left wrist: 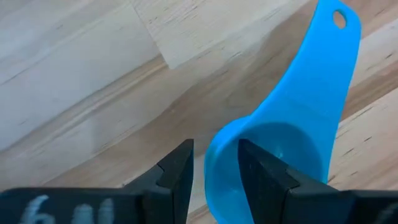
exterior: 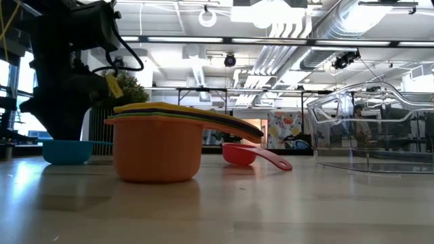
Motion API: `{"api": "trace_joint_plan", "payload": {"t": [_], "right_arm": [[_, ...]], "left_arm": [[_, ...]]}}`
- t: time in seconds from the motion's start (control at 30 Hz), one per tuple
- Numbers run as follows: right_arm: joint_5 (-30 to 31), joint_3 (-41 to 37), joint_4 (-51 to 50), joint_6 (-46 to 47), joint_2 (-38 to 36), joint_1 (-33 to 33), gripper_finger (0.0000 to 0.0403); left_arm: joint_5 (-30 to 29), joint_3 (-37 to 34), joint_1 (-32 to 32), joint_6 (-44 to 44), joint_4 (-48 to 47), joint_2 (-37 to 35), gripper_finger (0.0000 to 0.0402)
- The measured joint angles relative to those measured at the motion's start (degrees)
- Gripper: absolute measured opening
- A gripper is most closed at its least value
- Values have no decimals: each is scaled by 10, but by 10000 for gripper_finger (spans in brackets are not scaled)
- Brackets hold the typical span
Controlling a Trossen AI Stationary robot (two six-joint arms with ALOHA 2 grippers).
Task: Nest measuring cups in basket
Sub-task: Stack the light blue measuring cup on top of the yellow measuring cup
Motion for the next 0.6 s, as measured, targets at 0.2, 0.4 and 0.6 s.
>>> {"api": "trace_joint_plan", "payload": {"t": [0.2,0.4,0.6], "right_arm": [[0,0,0,0,0,0,73],[1,0,0,2,0,0,73],[1,0,0,4,0,0,73]], "left_arm": [[3,0,0,31,2,11,75],[3,1,0,63,6,26,8],[11,6,-1,83,27,25,6]]}}
